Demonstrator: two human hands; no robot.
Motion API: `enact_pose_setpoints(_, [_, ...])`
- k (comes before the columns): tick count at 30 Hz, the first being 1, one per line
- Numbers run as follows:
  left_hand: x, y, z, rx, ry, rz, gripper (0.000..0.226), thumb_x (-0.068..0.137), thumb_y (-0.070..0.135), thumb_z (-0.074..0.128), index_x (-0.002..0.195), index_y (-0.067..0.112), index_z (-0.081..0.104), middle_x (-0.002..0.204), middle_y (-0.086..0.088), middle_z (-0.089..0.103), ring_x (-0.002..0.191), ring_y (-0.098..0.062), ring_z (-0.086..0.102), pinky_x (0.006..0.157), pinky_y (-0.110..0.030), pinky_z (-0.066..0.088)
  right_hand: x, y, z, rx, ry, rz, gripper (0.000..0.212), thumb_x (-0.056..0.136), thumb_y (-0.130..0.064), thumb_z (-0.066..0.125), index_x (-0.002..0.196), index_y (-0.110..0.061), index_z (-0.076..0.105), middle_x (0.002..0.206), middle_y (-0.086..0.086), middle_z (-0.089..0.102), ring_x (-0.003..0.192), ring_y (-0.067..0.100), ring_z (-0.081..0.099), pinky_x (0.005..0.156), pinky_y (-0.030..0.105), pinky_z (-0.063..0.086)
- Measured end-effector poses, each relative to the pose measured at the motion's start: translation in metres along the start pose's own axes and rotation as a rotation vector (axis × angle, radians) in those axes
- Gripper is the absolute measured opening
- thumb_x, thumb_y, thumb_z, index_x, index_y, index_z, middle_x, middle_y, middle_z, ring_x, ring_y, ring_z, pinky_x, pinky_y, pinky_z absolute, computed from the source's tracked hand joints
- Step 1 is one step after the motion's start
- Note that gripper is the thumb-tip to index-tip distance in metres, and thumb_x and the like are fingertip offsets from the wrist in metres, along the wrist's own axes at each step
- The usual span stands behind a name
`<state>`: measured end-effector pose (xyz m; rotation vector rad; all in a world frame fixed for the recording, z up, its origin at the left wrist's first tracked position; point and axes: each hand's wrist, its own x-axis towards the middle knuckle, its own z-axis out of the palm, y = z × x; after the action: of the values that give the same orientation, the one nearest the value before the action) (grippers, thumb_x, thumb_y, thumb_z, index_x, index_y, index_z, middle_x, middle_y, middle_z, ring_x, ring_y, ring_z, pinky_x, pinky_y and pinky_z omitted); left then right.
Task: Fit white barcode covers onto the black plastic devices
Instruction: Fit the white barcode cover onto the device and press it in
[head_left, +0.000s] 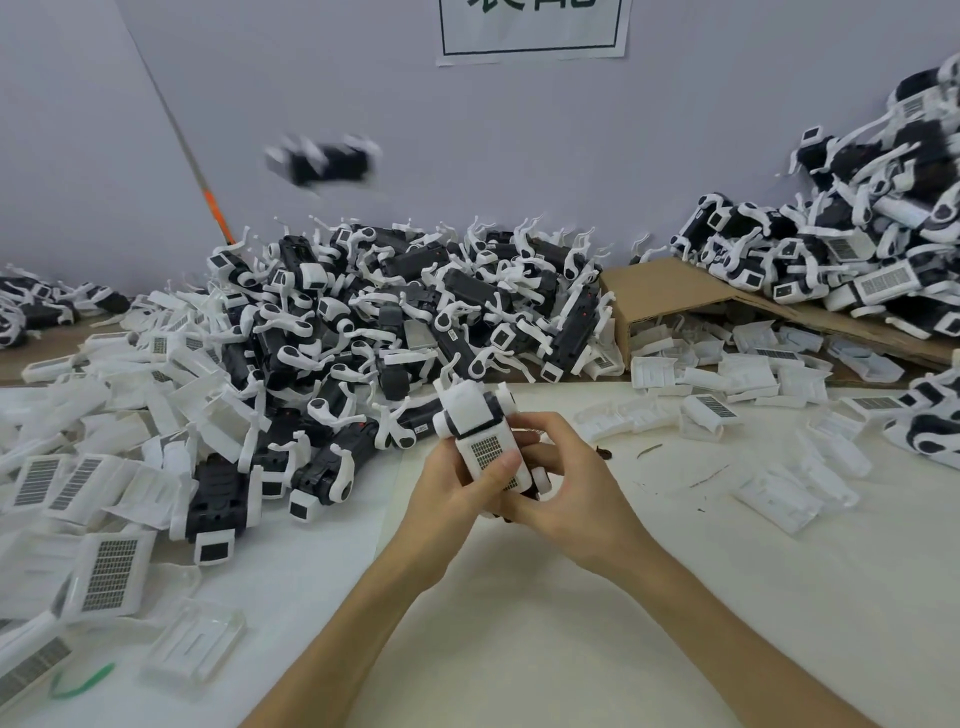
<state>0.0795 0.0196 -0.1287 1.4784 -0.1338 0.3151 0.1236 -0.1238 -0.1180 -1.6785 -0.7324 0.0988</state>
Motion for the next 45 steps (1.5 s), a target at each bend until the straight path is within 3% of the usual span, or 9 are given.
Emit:
enact_pose_setpoints(5, [-0.001, -0.001, 0.002, -0.019, 0.016, -0.014, 0.016, 0.09, 0.032, 0.067, 0.104, 0.029, 0.072, 0.091, -0.01, 0.077, 0.083, -0.023, 0.075, 0.062, -0.03, 0.058, -0.005, -0.003, 0.002, 0.003, 0.042, -0.083, 0.045, 0.078, -0.012, 0.085, 0.105, -0.034, 0.058, 0.095, -0.019, 0.075, 0.082, 0.004, 0.073, 0.065, 0.012, 0.054])
enact_pose_setpoints(9, [0.0, -0.001, 0.002, -0.037, 0.01, -0.021, 0.029, 0.087, 0.039, 0.069, 0.112, 0.023, 0.071, 0.099, -0.015, 0.076, 0.095, -0.037, 0.073, 0.082, -0.062, 0.053, -0.006, -0.003, 0.004, -0.012, 0.064, -0.114, 0.041, 0.08, -0.014, 0.083, 0.106, -0.033, 0.058, 0.096, -0.019, 0.074, 0.084, 0.004, 0.073, 0.067, 0.012, 0.053])
enact_pose_setpoints(18, [0.006, 0.006, -0.005, -0.287, 0.035, -0.159, 0.036, 0.102, 0.026, 0.048, 0.13, 0.007, 0.06, 0.122, -0.016, 0.07, 0.112, -0.035, 0.067, 0.074, -0.032, 0.057, 0.005, 0.003, -0.003, -0.278, 0.188, -0.166, 0.043, 0.082, -0.025, 0.08, 0.121, -0.027, 0.061, 0.115, -0.014, 0.059, 0.112, 0.001, 0.055, 0.088, 0.004, 0.036])
enact_pose_setpoints(24, [0.0, 0.006, 0.008, -0.082, -0.038, -0.126, 0.046, 0.091, 0.036, 0.063, 0.122, 0.002, 0.066, 0.111, -0.013, 0.074, 0.103, -0.025, 0.07, 0.088, -0.032, 0.054, 0.005, 0.004, 0.001, -0.328, 0.363, -0.213, 0.036, 0.077, -0.038, 0.083, 0.106, -0.025, 0.065, 0.096, -0.013, 0.058, 0.09, 0.001, 0.059, 0.073, 0.01, 0.046])
enact_pose_setpoints(27, [0.001, 0.01, 0.008, -0.232, 0.038, -0.186, 0.058, 0.087, 0.039, 0.064, 0.13, 0.0, 0.06, 0.123, -0.021, 0.068, 0.11, -0.03, 0.068, 0.1, -0.041, 0.05, 0.004, 0.003, 0.001, -0.487, 0.372, -0.312, 0.046, 0.074, -0.023, 0.088, 0.115, -0.021, 0.068, 0.095, -0.01, 0.056, 0.083, 0.004, 0.057, 0.07, 0.01, 0.045])
enact_pose_setpoints(31, [0.002, 0.01, 0.003, -0.343, 0.125, -0.175, 0.085, 0.067, 0.042, 0.079, 0.14, 0.012, 0.047, 0.116, -0.015, 0.069, 0.1, -0.027, 0.068, 0.091, -0.042, 0.054, 0.001, -0.001, 0.004, -0.605, 0.321, -0.344, 0.05, 0.074, -0.023, 0.088, 0.119, -0.017, 0.068, 0.096, -0.006, 0.059, 0.085, 0.013, 0.059, 0.071, 0.026, 0.053])
enact_pose_setpoints(34, [0.004, 0.01, 0.003, -0.298, 0.123, -0.116, 0.08, 0.063, 0.04, 0.082, 0.135, 0.027, 0.049, 0.106, -0.012, 0.073, 0.095, -0.026, 0.071, 0.085, -0.042, 0.058, 0.0, -0.002, 0.003, -0.642, 0.308, -0.356, 0.049, 0.074, -0.02, 0.087, 0.119, -0.015, 0.067, 0.096, -0.005, 0.059, 0.087, 0.016, 0.059, 0.069, 0.031, 0.054])
enact_pose_setpoints(39, [0.004, 0.009, 0.0, -0.286, 0.188, -0.075, 0.065, 0.061, 0.038, 0.083, 0.111, 0.006, 0.056, 0.09, -0.013, 0.072, 0.089, -0.031, 0.072, 0.072, -0.038, 0.059, -0.001, -0.005, 0.001, -0.661, 0.273, -0.39, 0.048, 0.073, -0.018, 0.088, 0.118, -0.015, 0.069, 0.093, -0.006, 0.063, 0.08, 0.015, 0.061, 0.066, 0.027, 0.053])
enact_pose_setpoints(45, [0.005, 0.007, 0.002, -0.259, 0.209, -0.066, 0.052, 0.061, 0.039, 0.081, 0.094, 0.009, 0.057, 0.081, -0.01, 0.071, 0.08, -0.027, 0.073, 0.074, -0.044, 0.059, -0.001, -0.002, 0.003, -0.632, 0.323, -0.409, 0.048, 0.07, -0.016, 0.09, 0.114, -0.012, 0.072, 0.087, -0.005, 0.058, 0.079, 0.015, 0.057, 0.064, 0.026, 0.051])
